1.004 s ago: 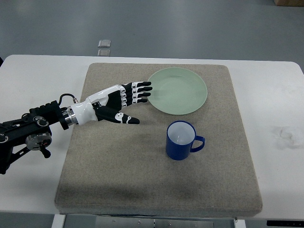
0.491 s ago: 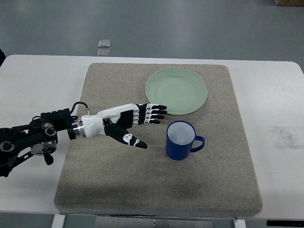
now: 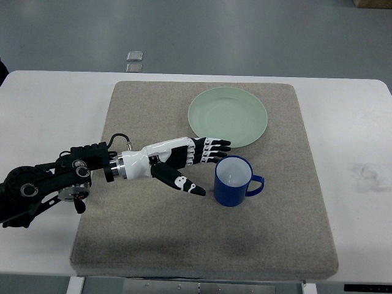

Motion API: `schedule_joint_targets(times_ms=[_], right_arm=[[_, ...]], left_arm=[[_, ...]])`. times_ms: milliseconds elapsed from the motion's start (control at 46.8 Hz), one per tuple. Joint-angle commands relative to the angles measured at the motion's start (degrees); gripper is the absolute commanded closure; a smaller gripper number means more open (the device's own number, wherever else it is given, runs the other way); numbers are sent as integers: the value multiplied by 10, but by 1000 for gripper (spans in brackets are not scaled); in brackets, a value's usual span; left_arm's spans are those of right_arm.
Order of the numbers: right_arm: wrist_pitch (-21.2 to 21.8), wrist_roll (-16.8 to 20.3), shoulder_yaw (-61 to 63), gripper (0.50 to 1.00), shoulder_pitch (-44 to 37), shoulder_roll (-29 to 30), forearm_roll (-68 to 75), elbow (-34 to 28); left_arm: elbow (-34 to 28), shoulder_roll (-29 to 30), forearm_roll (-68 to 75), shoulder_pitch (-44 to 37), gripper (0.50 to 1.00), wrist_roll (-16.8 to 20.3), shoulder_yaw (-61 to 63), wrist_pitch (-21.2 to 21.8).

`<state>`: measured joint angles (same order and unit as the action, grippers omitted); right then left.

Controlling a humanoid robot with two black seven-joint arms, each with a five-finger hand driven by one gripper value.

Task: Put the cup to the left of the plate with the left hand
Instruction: 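Wrap the left hand fingers around the blue mug's body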

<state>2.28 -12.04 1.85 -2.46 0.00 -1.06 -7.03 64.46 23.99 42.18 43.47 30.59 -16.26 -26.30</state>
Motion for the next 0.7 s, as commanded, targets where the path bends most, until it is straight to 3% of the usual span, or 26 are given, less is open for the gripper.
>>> schedule_joint_targets(times_ms=[0, 683], right_arm=[[0, 0, 0, 568, 0, 0, 0, 0], [0, 0, 0, 568, 0, 0, 0, 0]], left_arm=[[-2, -3, 1, 1, 506, -1, 1, -1], [-21, -35, 34, 22, 506, -28, 0, -1]])
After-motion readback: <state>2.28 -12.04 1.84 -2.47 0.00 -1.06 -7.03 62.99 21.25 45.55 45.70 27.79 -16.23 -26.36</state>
